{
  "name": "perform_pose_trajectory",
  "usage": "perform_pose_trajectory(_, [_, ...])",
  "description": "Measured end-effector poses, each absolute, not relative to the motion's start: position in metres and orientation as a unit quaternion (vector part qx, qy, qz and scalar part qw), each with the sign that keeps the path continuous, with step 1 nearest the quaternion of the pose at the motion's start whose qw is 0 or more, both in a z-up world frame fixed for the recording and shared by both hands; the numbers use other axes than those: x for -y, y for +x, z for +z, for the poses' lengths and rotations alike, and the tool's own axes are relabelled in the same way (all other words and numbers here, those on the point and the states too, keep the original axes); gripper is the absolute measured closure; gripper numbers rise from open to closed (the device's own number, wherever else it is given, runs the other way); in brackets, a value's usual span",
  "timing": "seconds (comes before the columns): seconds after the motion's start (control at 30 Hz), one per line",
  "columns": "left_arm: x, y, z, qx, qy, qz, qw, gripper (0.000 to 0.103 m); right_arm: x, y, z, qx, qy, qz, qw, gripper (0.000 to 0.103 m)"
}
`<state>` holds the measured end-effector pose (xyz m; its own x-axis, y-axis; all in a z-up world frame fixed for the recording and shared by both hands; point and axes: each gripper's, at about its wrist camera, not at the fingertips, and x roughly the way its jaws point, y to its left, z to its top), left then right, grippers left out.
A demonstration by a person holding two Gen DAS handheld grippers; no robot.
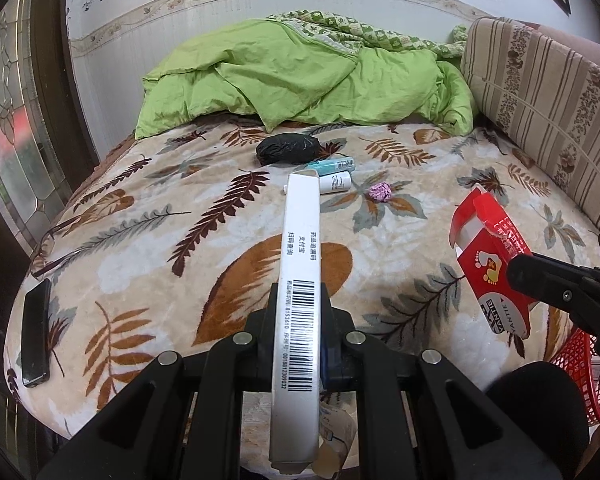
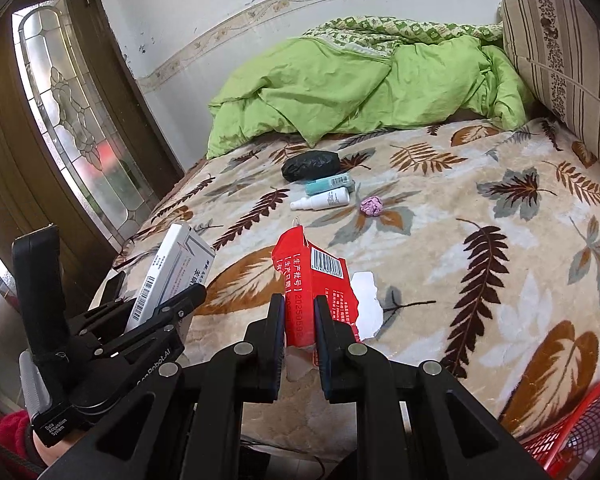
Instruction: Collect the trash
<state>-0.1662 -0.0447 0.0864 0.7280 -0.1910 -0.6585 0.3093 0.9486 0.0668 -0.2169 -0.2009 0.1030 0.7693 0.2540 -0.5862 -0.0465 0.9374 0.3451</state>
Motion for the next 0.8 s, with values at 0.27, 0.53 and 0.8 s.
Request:
perform_pose_trajectory(0.27, [0.0451, -0.1669, 0.0864, -0.343, 0.086, -0.135, 0.926, 0.090, 0.2031, -0.2157, 0.1015, -0.335, 0.169, 0.083, 0.923, 0.088])
perform_pose_trajectory(0.53, [0.0425, -0.1668, 0.0835, -0.345, 0.086, -0.135, 0.925, 0.090, 0.2025, -0.2154, 0.1025, -0.333, 0.170, 0.085, 0.924, 0.088])
perform_pose_trajectory(0.8, [0.0432, -0.1668, 0.0835, -0.346, 0.085, -0.135, 0.925, 0.090, 0.2019, -0.2158, 0.1033, -0.333, 0.168, 0.086, 0.924, 0.088])
